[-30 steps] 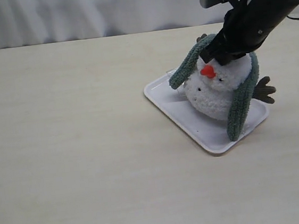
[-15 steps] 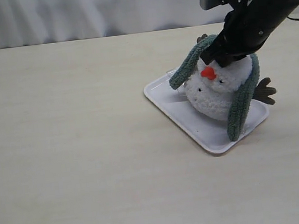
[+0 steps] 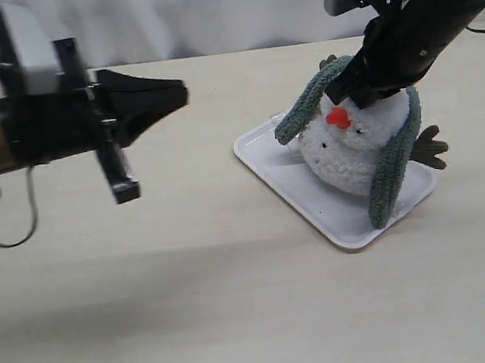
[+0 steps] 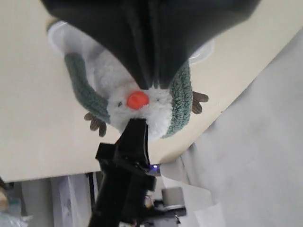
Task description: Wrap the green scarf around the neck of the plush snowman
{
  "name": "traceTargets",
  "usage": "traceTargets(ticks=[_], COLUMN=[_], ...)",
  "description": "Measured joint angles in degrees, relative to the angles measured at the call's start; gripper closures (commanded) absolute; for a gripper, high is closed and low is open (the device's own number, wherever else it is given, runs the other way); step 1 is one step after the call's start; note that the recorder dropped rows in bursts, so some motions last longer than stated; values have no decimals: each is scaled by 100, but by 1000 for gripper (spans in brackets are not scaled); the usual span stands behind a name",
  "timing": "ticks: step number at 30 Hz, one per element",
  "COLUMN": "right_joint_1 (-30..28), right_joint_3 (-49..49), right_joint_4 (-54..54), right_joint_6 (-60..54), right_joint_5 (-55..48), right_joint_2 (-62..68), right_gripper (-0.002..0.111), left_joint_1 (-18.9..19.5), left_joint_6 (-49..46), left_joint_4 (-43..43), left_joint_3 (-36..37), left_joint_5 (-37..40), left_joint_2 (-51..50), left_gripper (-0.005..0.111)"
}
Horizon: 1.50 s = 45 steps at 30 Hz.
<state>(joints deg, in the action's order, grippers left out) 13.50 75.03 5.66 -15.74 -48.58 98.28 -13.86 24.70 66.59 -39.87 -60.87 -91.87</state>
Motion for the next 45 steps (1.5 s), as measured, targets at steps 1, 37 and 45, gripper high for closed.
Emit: traceTargets(ticks=[1, 37, 45], right_joint_1=[0, 0, 535], right_joint_3=[0, 0, -26], right_joint_4=[-13, 176, 159], right_joint_6=[0, -588, -1025], right_joint_5=[0, 80, -232], right_joint_2=[0, 0, 142], right_gripper=[104, 104, 104], left_joint_1=[-178, -1228, -1228], left_joint_6=[-384, 310, 324], left_joint_4=[-28, -43, -198], left_joint_3=[-275, -4424, -4424], left_joint_5=[83, 1237, 1260], left_joint_2=[-358, -4573, -4595], left_gripper=[91, 46, 46])
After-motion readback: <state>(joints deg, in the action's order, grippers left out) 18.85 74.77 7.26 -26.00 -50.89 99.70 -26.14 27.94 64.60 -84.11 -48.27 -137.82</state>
